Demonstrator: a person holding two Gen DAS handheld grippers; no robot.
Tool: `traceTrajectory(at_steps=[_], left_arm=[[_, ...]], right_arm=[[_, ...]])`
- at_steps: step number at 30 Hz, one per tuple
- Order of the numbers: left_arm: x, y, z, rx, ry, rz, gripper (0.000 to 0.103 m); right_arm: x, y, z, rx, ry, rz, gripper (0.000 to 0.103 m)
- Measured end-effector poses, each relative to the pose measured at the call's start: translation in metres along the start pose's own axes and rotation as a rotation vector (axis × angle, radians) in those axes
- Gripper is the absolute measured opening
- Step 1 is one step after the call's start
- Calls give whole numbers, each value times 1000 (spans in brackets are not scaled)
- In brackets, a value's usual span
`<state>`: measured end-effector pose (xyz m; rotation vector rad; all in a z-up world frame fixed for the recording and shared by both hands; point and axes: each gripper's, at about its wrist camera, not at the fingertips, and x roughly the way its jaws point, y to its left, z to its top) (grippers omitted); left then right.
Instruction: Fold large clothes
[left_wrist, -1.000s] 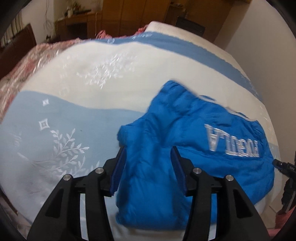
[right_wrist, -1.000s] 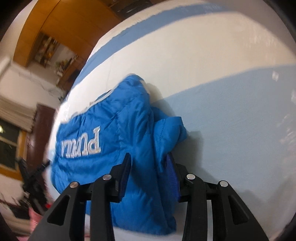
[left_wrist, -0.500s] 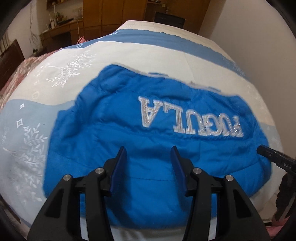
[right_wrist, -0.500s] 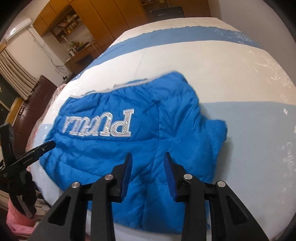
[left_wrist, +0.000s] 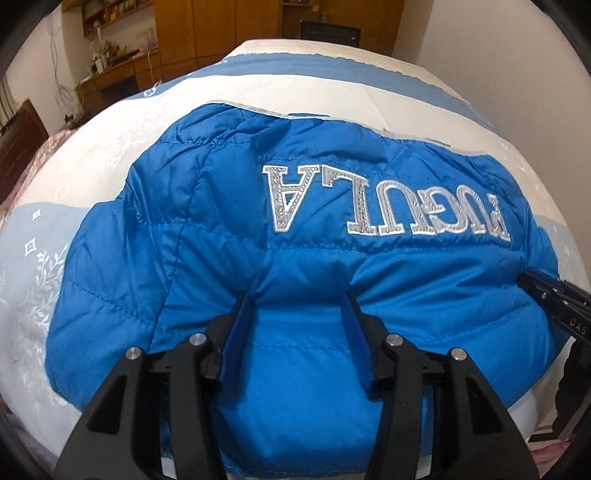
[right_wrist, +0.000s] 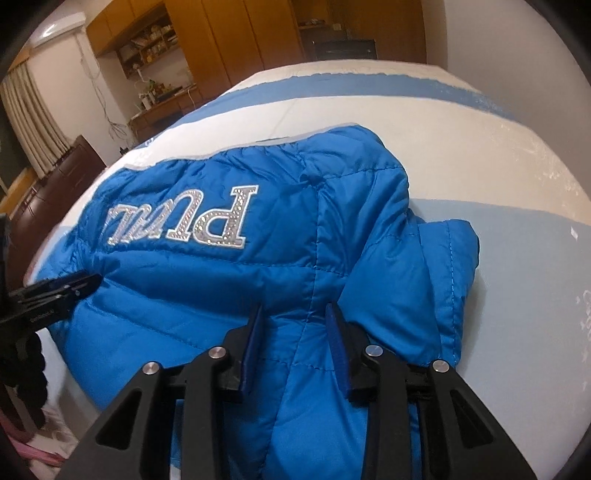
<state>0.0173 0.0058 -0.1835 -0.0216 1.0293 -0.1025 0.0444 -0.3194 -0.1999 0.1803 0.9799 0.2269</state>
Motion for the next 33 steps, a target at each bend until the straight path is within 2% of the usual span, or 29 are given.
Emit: traceTrajectory(at_steps=[5,12,22,24,27,33], left_arm=[[-25,5,9,-49,7,-11,51],[-54,14,4,-57,10,44,53],[-80,55,-9,-127,3,118,54],[-83,61,-11,-142,-2,127,63],[-88,72,-13,-153,-14,146,64],[-90,87,-16,-177,-9,148,64]], right_arm=[[-26,-8,10,68,3,53,35],[-50,-16,9,70,-15,-7,35],[-45,-29,4,96,39,-54,35],[-46,-29,3,90,42,-62,35],[-45,-27,3,79,46,-72,35],[-53,-35,5,136,44,-64,34]])
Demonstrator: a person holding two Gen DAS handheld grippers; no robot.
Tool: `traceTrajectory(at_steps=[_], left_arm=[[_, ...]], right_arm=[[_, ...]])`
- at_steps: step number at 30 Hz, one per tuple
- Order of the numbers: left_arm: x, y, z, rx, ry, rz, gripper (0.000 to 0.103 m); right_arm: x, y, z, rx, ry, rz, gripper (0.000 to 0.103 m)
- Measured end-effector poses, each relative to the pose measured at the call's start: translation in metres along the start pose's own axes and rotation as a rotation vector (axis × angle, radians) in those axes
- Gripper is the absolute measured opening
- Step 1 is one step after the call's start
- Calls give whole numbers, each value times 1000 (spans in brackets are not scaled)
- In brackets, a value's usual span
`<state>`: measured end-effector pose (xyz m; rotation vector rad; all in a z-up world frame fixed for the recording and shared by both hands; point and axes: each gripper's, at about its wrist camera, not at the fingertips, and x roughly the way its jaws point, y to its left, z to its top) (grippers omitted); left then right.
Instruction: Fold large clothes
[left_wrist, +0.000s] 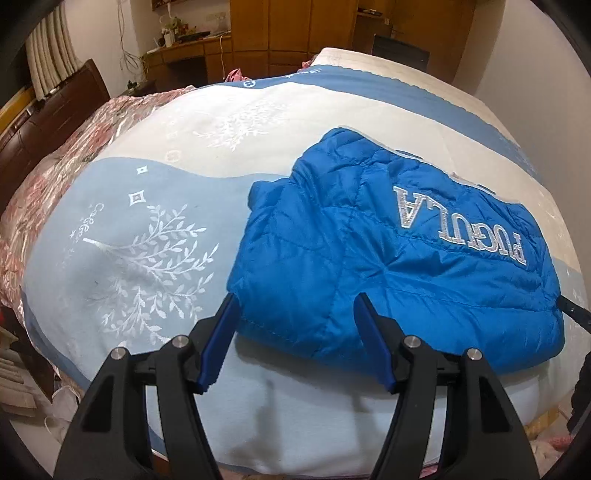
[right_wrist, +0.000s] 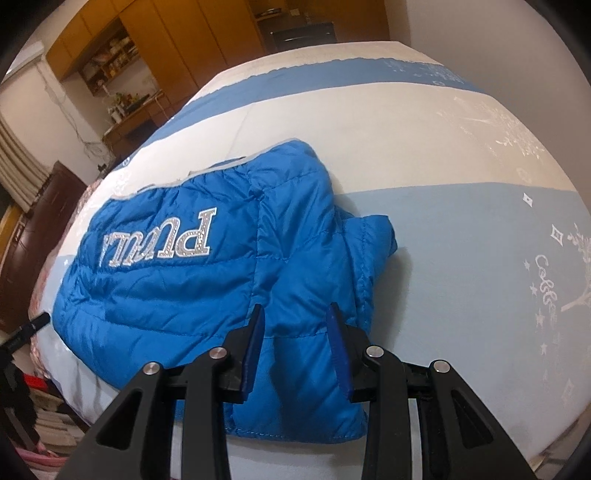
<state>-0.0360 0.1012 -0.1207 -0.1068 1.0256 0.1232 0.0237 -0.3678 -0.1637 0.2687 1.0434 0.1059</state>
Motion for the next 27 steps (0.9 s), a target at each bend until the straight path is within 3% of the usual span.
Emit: traceTrajectory(at_steps=[8,10,12,20,27], left_arm=[[14,31,-6,-98,54,-44,67],[19,39,-9,-134,76,-95,68],[23,45,-12,-173,86,-142,77],[35,60,-16,-294,110,-274,78],[67,67,-13,-386,159,-328,83]], right_arm=[[5,-9,-1,20,31,-38,35],[8,-12,-3,36,37,-35,37],[10,-14,-4,40,40,-35,37],[7,-13,-5,41,44,-39,37],[9,-14,-5,46,58,-31,37]])
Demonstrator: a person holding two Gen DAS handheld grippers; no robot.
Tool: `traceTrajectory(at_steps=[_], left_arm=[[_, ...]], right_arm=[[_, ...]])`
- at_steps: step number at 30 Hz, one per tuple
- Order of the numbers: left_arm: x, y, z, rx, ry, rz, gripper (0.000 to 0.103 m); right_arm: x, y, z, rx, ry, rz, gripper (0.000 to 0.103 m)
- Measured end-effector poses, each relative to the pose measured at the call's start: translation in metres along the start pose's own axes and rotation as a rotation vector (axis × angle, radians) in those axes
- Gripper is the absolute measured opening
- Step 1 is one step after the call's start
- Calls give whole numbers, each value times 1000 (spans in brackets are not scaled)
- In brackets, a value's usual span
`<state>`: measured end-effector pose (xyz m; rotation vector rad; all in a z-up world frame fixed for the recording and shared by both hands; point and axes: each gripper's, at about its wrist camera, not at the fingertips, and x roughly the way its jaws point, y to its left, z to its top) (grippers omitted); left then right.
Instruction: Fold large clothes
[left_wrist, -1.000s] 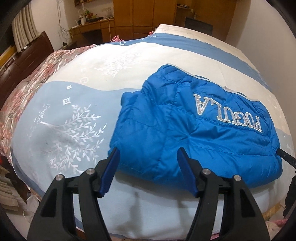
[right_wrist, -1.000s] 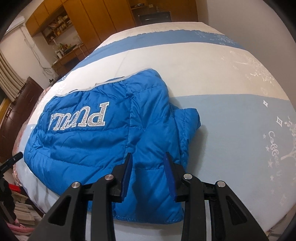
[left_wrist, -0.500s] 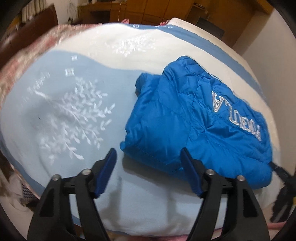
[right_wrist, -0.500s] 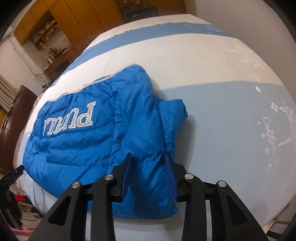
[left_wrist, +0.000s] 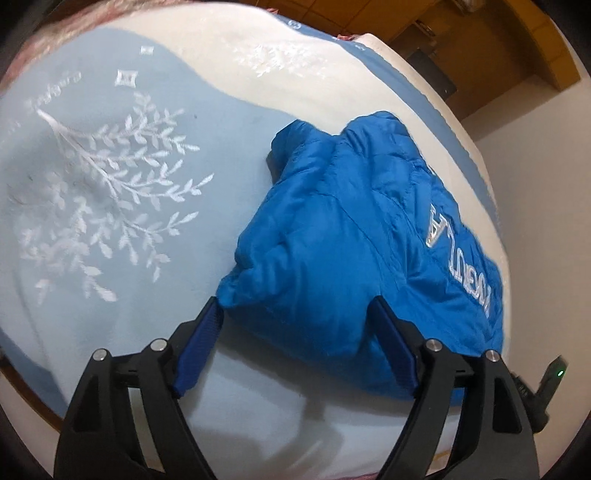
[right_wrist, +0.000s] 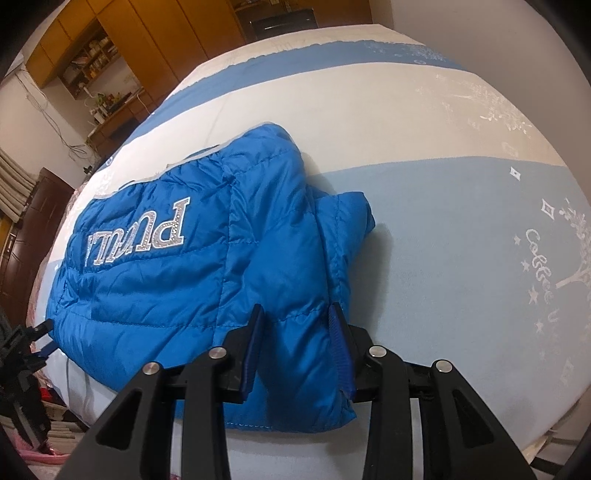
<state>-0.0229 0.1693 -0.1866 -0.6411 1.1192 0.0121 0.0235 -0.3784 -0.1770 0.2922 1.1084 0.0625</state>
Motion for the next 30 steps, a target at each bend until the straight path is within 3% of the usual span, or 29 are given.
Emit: traceTrajectory(at_steps=[5,10,14,21,24,28,30], left_arm=[[17,12,19,-74,9,-78,85],[32,7,35,-46,9,-95,85],[39,0,46,-23,13,-104,72],[23,-9,48,-15,1,-173,29],[9,-17,46,25,-22,-181,28],[37,-4,50,-1,38,-146,29],[44,-2,48,30,43,-138,35]], right_arm=[[5,0,1,-13,17,0,38],[12,-3,1,7,38,11,40],[19,-9,2,46,54,34,41],[20,-14,4,77,67,43,42],[21,-14,5,79,69,39,43],[26,-14,10,66,79,26,46],[28,-13,11,65,81,23,47]])
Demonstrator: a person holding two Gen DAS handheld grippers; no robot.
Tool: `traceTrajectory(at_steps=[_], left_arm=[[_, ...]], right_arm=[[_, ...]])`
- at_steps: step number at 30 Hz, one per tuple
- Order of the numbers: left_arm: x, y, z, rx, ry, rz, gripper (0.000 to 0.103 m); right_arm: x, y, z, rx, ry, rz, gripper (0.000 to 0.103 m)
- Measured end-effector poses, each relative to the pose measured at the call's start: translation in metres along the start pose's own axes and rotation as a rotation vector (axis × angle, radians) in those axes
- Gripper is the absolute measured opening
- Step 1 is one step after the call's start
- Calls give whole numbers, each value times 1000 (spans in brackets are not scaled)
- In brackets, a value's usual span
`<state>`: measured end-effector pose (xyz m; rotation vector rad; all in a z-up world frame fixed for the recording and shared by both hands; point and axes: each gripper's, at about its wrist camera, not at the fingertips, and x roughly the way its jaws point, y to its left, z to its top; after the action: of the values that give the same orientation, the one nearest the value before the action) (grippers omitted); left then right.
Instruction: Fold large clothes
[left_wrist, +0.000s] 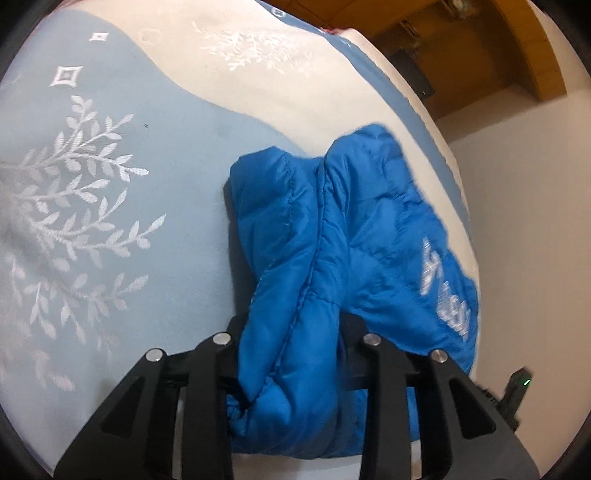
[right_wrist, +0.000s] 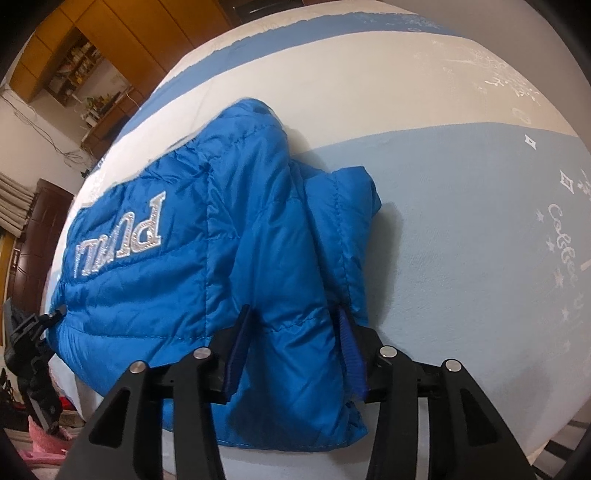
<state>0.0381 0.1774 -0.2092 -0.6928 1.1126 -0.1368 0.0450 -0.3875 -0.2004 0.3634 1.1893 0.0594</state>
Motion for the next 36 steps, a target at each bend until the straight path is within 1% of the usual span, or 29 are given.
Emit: traceTrajectory(at_steps=[1,3,4,6,10,13,15,16,19,22,25,28,32,36], left_arm=[[4,2,0,2,8,7,37],[11,4,2,-25,17,-11,41],[13,6,4,-38,22,-26,41],[14,6,5,-45,28,-32,41],[8,-2,1,-27,14,3,38],[2,-14,4,-26,2,12,32],[-8,-26,3,-3,-12,17,29],[-14,-38,4,25,-24,28,28],[-32,-69,2,92,-58,27,27],[-49,-110,-2,177,-89,30,27],[-51,-152,-9,254,-109,35,27],[-53,-178,-11,306,-119,39,27],[-52,-207,-16,346,-124,34,27],[-55,-219,-22,374,-123,19,27]], right_arm=[[1,0,0,-1,1,-1,47],[3,-1,1,-2,2,2,48],[4,-1,2,-1,3,4,48],[6,-3,3,4,4,11,48],[7,-5,3,0,2,17,49],[5,-7,1,2,5,27,49],[2,-8,3,4,10,33,49],[1,-8,4,3,11,34,49],[-8,-7,7,-9,5,36,49],[-20,-5,8,-16,-18,50,49],[-31,-7,10,-22,-38,67,49],[-43,-7,11,-31,-55,70,49],[-55,-6,11,-55,-75,56,49],[-63,-6,11,-59,-86,59,49]])
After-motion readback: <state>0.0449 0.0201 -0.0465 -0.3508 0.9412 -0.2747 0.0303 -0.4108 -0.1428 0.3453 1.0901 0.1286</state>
